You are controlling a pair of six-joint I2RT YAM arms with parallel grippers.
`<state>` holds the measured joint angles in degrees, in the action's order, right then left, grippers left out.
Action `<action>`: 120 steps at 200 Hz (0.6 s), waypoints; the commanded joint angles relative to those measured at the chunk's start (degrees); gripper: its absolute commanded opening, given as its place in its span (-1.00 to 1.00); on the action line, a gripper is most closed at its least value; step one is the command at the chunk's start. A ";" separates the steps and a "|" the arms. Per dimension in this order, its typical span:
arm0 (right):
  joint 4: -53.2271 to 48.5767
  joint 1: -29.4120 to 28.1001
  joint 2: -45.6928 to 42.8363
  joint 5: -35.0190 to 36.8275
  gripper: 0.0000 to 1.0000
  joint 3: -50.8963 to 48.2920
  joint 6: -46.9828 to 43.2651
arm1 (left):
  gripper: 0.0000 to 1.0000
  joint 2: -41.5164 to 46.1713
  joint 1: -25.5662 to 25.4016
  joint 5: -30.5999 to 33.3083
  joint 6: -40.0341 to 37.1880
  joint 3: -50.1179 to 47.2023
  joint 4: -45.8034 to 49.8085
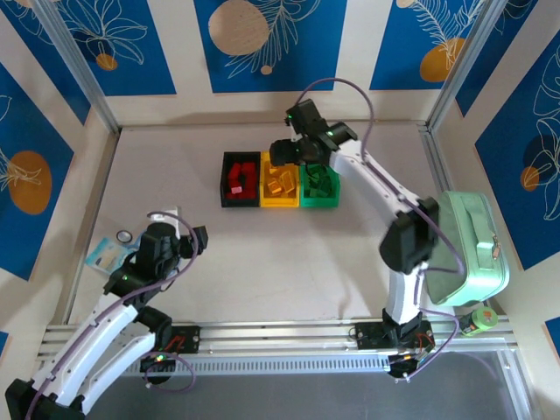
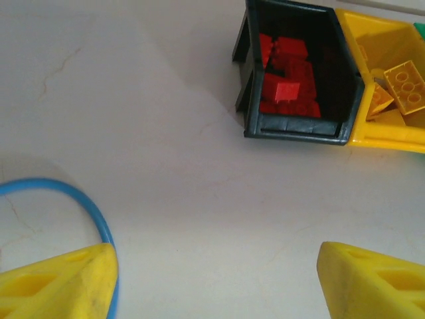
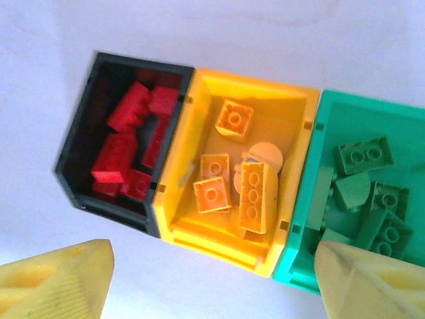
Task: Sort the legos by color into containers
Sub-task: Reset both arms
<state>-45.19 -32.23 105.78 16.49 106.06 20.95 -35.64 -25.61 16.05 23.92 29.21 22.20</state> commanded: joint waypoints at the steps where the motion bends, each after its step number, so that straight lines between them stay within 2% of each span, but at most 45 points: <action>1: 13.09 0.77 -8.91 -1.40 0.61 -10.62 -2.25 | 0.61 -1.80 -0.15 1.78 -3.05 2.86 -3.26; 35: 21.39 3.00 -21.16 -2.84 0.62 -23.86 -2.65 | 0.66 -4.32 -0.15 2.11 -4.97 6.56 -3.58; 92: 27.12 3.49 -39.07 2.86 0.63 -41.64 -7.31 | 0.76 -5.12 -0.15 3.04 -7.64 9.55 -5.64; 120: 32.48 3.49 -50.04 6.24 0.63 -53.56 -10.32 | 0.78 -6.05 -0.15 5.28 -9.39 9.98 -5.69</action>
<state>-19.22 -28.75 63.77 18.57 60.53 14.87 -40.88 -25.63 18.50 17.39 37.34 17.74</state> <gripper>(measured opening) 0.817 0.888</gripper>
